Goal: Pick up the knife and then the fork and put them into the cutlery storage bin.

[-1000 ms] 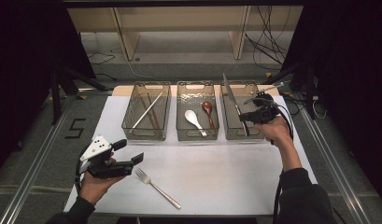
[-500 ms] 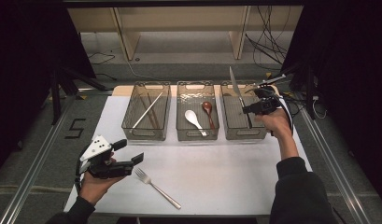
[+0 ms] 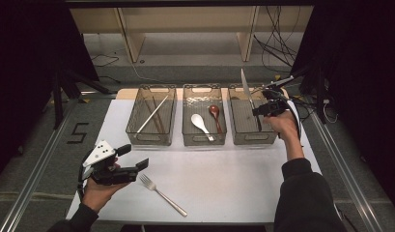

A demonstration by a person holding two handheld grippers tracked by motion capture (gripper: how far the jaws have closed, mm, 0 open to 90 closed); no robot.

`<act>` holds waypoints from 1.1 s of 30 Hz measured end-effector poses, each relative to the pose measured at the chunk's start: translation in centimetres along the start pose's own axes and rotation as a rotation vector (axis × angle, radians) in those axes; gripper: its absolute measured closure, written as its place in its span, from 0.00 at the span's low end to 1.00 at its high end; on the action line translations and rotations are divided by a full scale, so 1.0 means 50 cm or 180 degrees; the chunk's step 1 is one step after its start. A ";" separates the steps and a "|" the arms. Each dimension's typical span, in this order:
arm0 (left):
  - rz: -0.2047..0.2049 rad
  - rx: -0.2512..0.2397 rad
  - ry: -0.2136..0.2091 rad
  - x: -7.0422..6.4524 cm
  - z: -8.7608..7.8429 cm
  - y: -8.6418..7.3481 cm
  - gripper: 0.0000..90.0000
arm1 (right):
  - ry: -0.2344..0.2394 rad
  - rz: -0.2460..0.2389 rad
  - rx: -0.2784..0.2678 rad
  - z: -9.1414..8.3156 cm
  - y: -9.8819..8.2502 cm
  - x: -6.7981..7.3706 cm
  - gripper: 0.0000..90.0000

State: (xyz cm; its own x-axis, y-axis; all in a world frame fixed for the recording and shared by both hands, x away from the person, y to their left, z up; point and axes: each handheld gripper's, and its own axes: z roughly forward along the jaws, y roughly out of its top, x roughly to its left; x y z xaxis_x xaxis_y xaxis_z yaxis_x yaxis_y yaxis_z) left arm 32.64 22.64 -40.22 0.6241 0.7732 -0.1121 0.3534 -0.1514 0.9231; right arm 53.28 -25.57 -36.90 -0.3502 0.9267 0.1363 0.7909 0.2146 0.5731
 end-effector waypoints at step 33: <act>-0.0002 0.0003 0.0008 0.001 0.000 -0.001 0.18 | 0.0221 -0.0467 -0.0323 -0.030 -0.029 0.104 0.47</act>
State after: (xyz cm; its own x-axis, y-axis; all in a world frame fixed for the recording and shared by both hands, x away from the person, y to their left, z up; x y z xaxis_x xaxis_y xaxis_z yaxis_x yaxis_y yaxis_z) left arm 32.63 22.67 -40.25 0.6222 0.7748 -0.1117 0.3545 -0.1516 0.9227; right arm 49.54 -21.53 -35.80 -0.4947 0.8634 0.0988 0.6753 0.3103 0.6690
